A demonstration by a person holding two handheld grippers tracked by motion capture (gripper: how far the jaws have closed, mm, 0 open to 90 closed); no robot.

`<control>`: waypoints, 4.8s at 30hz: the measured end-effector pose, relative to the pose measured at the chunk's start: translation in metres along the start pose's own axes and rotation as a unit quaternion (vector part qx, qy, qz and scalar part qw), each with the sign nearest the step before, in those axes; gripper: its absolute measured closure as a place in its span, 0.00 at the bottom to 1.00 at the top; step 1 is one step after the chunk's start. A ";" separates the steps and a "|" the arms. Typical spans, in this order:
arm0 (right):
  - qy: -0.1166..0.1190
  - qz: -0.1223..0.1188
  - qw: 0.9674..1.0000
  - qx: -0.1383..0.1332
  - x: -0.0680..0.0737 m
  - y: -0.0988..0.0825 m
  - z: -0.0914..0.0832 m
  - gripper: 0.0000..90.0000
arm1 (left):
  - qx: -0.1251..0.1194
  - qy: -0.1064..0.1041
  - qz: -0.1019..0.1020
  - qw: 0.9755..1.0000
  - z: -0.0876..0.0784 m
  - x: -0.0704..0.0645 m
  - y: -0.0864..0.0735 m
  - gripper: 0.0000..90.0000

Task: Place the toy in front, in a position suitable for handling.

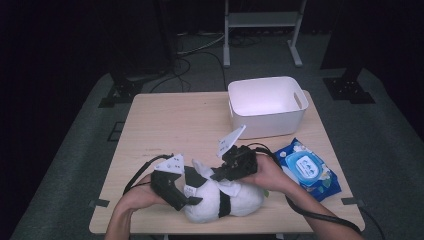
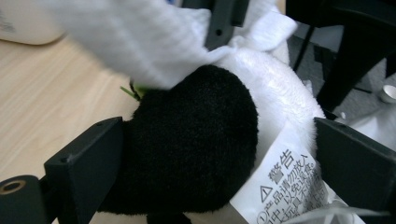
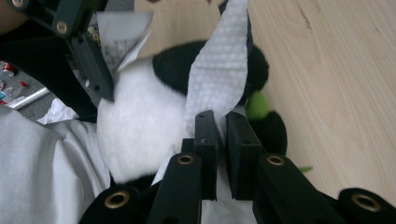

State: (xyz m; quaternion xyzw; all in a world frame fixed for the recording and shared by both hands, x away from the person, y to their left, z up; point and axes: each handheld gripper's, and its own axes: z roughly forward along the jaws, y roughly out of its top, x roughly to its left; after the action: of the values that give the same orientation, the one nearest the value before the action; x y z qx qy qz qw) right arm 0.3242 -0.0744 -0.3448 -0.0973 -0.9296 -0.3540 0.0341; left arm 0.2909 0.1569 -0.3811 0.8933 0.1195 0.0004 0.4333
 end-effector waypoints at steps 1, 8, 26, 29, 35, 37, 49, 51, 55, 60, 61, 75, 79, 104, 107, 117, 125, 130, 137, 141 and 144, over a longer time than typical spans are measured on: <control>0.001 -0.005 1.000 -0.002 0.001 0.003 0.002 0.92 | 0.002 -0.003 0.000 1.000 0.000 -0.001 0.000 0.04; 0.005 -0.016 1.000 0.003 0.002 0.013 0.012 0.92 | 0.013 -0.006 0.001 1.000 0.000 -0.002 -0.002 0.04; -0.002 0.017 1.000 0.025 -0.004 -0.028 -0.007 0.91 | 0.023 0.003 0.020 1.000 0.012 -0.005 0.001 0.11; -0.003 0.018 1.000 0.018 -0.006 -0.028 -0.008 0.91 | 0.014 -0.002 0.021 1.000 0.011 -0.002 -0.002 0.14; 0.005 0.014 1.000 0.011 -0.003 -0.026 -0.015 0.92 | 0.000 0.002 0.012 1.000 0.010 0.002 -0.004 0.27; 0.006 0.014 1.000 0.013 -0.003 -0.026 -0.017 0.91 | -0.007 0.006 0.009 1.000 0.010 0.003 -0.003 0.32; 0.009 0.036 0.999 0.003 -0.008 -0.044 -0.030 0.92 | -0.010 0.007 0.031 0.999 0.014 0.018 0.019 0.41; 0.011 0.035 0.999 0.003 -0.008 -0.047 -0.032 0.92 | -0.010 0.003 0.028 1.000 0.014 0.021 0.021 0.41; 0.008 0.034 0.999 0.008 -0.007 -0.051 -0.027 0.92 | -0.005 -0.002 0.011 1.000 0.014 0.024 0.023 0.35; 0.012 0.035 0.999 0.009 -0.005 -0.050 -0.020 0.93 | 0.012 -0.004 0.004 1.000 0.009 0.022 0.029 0.19; 0.015 0.036 0.999 0.009 -0.005 -0.050 -0.020 0.93 | 0.013 -0.005 0.004 1.000 0.008 0.022 0.030 0.18; 0.023 0.026 0.999 0.010 -0.001 -0.050 -0.018 0.93 | 0.002 -0.010 -0.032 0.999 -0.003 0.036 0.024 0.02; 0.034 0.021 0.999 0.014 0.003 -0.049 -0.016 0.93 | 0.004 -0.012 -0.037 0.999 -0.005 0.039 0.022 0.02; 0.026 0.017 0.999 0.015 0.006 -0.047 -0.009 0.93 | 0.030 -0.105 -0.009 0.994 0.024 0.037 0.018 0.41; 0.019 0.022 1.000 0.007 0.004 -0.048 -0.011 0.93 | 0.028 -0.102 0.003 0.994 0.023 0.039 0.021 0.43; 0.018 0.036 0.999 -0.007 0.000 -0.052 -0.013 0.93 | 0.062 -0.093 0.049 0.992 0.022 0.040 0.039 0.48; 0.004 0.036 0.999 -0.027 -0.002 -0.043 -0.018 0.92 | 0.043 -0.097 0.037 0.994 0.020 0.040 0.031 0.47; -0.009 0.044 0.999 -0.022 -0.009 -0.033 -0.015 0.90 | 0.039 -0.099 0.037 0.994 0.019 0.038 0.028 0.46; -0.025 0.045 0.999 0.004 -0.013 -0.037 -0.018 0.90 | 0.026 -0.105 0.031 0.994 0.019 0.040 0.026 0.46; -0.021 0.054 0.998 0.000 -0.014 -0.043 -0.021 0.90 | 0.021 -0.109 0.027 0.993 0.020 0.041 0.026 0.45; -0.018 0.056 0.998 -0.002 -0.015 -0.044 -0.020 0.90 | 0.018 -0.111 0.020 0.993 0.019 0.042 0.025 0.44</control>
State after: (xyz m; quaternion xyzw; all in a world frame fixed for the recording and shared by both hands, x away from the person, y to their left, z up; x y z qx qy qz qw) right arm 0.3297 -0.1220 -0.3605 -0.1554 -0.9224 -0.3517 0.0364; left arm 0.3392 0.1362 -0.3785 0.8978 0.0530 -0.0924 0.4273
